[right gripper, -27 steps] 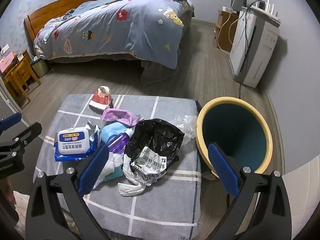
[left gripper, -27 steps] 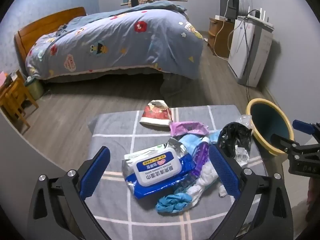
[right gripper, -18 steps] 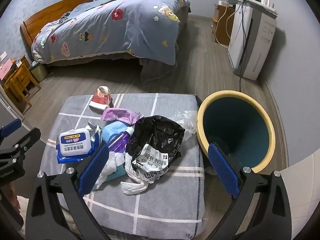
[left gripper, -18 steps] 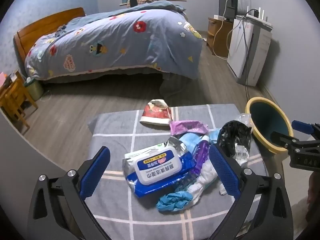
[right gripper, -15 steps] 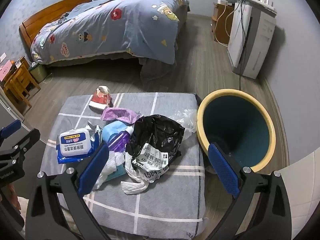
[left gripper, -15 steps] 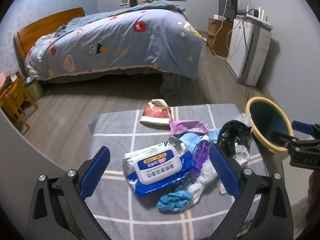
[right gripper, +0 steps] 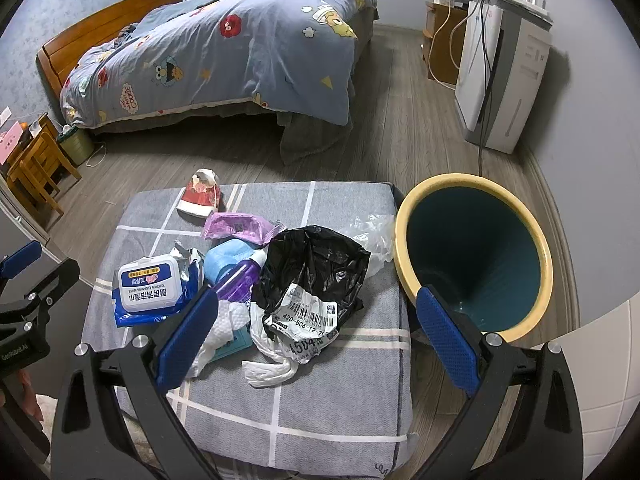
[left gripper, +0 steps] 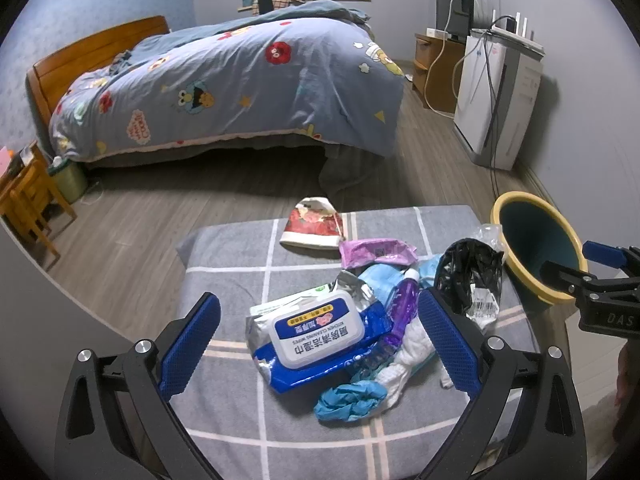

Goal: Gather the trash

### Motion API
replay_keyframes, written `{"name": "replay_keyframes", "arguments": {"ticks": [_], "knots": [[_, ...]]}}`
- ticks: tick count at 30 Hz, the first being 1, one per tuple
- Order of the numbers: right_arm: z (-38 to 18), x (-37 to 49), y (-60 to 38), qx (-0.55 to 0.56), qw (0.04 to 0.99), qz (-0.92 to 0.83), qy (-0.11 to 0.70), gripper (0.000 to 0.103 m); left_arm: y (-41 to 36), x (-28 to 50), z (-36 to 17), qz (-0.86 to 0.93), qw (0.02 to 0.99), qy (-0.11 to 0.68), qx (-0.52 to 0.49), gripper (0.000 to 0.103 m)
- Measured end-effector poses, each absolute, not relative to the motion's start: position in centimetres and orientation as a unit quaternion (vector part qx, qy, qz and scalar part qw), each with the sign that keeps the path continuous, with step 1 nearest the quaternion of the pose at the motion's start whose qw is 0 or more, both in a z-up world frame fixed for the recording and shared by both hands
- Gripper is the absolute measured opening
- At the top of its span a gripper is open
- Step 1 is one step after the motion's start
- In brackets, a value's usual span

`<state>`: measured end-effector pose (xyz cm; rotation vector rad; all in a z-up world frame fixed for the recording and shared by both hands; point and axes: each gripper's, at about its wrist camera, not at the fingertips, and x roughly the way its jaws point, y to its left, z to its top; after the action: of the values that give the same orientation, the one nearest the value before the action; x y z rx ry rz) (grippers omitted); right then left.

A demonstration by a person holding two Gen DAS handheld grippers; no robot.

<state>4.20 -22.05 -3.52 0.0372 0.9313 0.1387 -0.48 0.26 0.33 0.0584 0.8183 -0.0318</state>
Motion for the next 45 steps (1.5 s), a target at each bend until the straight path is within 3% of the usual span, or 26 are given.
{"name": "replay_keyframes", "arguments": {"ticks": [45], "knots": [[-3.95,4.08,-22.03,0.024,0.887,0.07,0.456,0.097,0.16,-0.31,0.31,-0.015,0.917,0.398,0.033,0.098]]}}
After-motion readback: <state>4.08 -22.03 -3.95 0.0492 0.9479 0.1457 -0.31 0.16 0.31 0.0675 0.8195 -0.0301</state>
